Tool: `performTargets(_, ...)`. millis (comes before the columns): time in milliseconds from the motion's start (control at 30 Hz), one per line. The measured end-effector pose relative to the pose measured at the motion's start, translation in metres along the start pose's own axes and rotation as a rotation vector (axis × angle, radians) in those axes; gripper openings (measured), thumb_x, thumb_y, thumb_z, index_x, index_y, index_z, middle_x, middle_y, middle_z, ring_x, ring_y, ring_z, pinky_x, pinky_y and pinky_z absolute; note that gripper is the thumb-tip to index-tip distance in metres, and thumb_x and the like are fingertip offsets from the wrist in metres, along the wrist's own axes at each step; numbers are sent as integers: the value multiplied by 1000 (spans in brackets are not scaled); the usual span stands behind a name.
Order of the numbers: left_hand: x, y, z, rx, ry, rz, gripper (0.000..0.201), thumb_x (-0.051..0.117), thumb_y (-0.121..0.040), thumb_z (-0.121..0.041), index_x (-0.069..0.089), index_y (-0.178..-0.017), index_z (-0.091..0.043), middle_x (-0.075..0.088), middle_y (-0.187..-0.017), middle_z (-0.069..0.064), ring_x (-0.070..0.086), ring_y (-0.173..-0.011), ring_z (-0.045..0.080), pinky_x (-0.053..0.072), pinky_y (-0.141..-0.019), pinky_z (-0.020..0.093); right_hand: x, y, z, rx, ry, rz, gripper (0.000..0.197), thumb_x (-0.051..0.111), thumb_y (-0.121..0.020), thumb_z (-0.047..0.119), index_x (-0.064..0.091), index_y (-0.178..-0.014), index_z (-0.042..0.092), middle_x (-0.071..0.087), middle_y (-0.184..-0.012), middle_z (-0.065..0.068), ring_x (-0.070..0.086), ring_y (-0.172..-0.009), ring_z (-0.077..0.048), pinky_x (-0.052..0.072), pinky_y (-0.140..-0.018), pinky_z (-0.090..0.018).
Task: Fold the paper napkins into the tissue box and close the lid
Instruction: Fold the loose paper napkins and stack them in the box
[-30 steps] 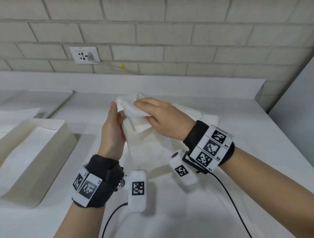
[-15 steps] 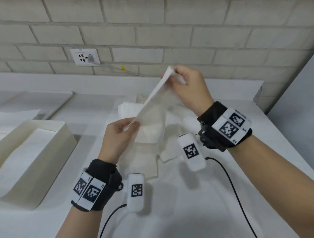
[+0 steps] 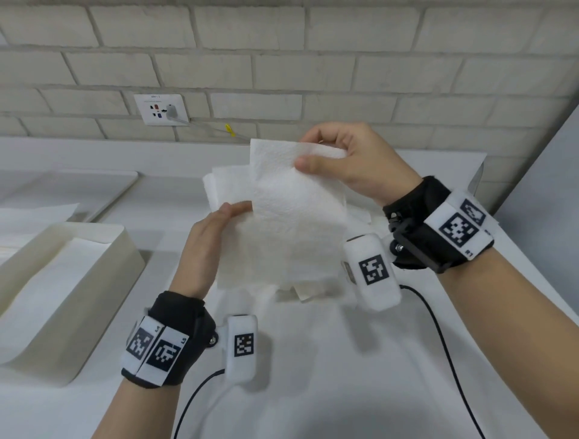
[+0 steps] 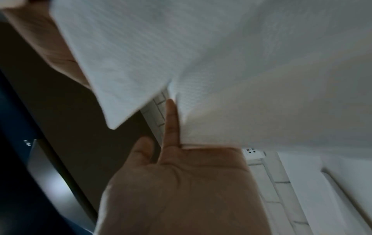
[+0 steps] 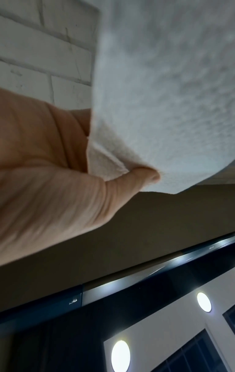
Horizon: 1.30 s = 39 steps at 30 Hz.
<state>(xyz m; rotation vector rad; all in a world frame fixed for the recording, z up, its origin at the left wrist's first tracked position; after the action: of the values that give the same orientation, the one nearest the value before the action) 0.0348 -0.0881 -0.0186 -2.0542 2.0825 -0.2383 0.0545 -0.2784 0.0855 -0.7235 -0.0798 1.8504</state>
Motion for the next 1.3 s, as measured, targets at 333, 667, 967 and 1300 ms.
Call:
performTargets(333, 20, 15, -4, -5, 73, -72, 13, 64, -82, -26, 70, -83, -14, 74, -82, -3, 71, -77, 14, 55, -66, 25, 37, -2, -43, 182, 76, -361, 35, 68, -83, 25, 48, -109, 12, 49, -102, 4, 48, -90, -7, 37, -74, -7)
performTargets(667, -3, 11, 5, 19, -1, -60, 66, 61, -76, -14, 35, -136, -25, 49, -138, -1, 53, -123, 13, 47, -100, 37, 91, 20, -79, 595, -209, -14, 53, 52, -92, 39, 32, -134, 15, 54, -128, 1, 56, -113, -17, 47, -97, -40)
performTargets(967, -25, 16, 8, 17, 9, -78, 82, 58, -74, -12, 18, -142, -35, 49, -130, -16, 56, -117, 4, 50, -92, 27, 120, 20, -73, 529, -246, 7, 33, 49, -94, 24, 44, -126, 14, 59, -121, 0, 58, -109, -17, 47, -94, -36)
performTargets(1300, -55, 30, 29, -171, -360, -17, 43, 54, -83, -1, 35, -115, -19, 57, -99, 1, 60, -91, 20, 54, -75, 38, 156, 15, -55, 438, -121, 65, 11, 29, -100, 17, 22, -107, 12, 38, -76, 0, 39, -60, -13, 33, -51, -19)
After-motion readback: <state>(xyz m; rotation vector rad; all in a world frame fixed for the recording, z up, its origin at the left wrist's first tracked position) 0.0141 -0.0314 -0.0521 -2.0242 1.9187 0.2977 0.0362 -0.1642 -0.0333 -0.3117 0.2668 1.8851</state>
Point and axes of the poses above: each hand's wrist, its own y-axis away from the middle knuckle, its own x-axis out of the palm, z = x × y, the point moved 4 cm from there along -y, towards the middle knuckle
